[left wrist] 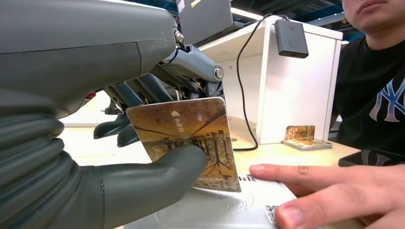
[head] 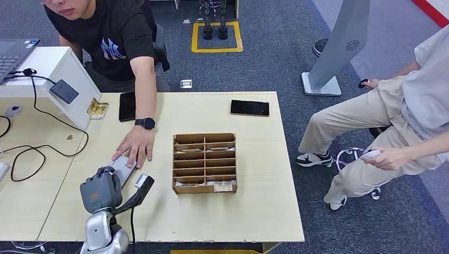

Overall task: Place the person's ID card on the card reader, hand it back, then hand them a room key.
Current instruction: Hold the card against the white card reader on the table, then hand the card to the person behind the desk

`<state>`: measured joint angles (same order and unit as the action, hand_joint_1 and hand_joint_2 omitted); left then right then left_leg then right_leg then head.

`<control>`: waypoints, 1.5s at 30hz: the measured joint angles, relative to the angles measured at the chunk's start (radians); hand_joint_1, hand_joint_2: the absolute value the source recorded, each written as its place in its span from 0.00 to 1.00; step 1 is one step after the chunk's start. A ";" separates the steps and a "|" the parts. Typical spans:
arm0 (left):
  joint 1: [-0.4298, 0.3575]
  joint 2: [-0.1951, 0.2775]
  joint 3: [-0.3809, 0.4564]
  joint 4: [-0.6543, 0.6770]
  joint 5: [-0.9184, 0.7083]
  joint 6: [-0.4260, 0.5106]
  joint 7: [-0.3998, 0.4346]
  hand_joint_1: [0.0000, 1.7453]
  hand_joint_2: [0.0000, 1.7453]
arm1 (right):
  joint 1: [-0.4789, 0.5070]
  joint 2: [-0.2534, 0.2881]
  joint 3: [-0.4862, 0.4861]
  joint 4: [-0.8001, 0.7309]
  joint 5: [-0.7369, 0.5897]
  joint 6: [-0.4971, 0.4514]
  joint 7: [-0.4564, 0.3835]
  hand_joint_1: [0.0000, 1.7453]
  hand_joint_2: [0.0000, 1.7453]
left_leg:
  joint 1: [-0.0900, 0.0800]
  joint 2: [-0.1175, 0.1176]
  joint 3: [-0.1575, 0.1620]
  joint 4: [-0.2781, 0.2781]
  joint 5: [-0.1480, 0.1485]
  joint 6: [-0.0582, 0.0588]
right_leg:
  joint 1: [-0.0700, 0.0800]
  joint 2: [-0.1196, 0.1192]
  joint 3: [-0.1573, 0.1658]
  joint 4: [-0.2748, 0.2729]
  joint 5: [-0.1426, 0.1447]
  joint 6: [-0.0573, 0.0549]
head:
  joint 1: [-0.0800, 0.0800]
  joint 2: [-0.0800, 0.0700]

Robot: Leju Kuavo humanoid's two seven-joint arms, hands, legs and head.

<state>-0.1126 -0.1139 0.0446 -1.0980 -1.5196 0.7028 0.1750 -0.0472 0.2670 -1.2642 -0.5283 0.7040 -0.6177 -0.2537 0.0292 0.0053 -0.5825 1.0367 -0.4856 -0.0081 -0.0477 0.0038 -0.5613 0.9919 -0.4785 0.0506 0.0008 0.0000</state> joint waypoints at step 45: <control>-0.019 -0.015 -0.031 0.093 0.318 -0.065 -0.107 0.99 1.00 | -0.004 0.001 -0.001 -0.008 -0.003 0.024 0.014 0.00 1.00 | 0.000 -0.001 0.008 0.000 0.000 0.000 | 0.000 -0.002 0.008 0.000 0.000 0.000 | 0.000 0.000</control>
<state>-0.1317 -0.1291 0.0136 -1.0046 -1.2020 0.6379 0.0679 -0.0509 0.2681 -1.2654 -0.5361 0.7006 -0.5934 -0.2399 0.0291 0.0043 -0.5742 1.0363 -0.4856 -0.0082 -0.0478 0.0020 -0.5528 0.9918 -0.4788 0.0505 0.0008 0.0000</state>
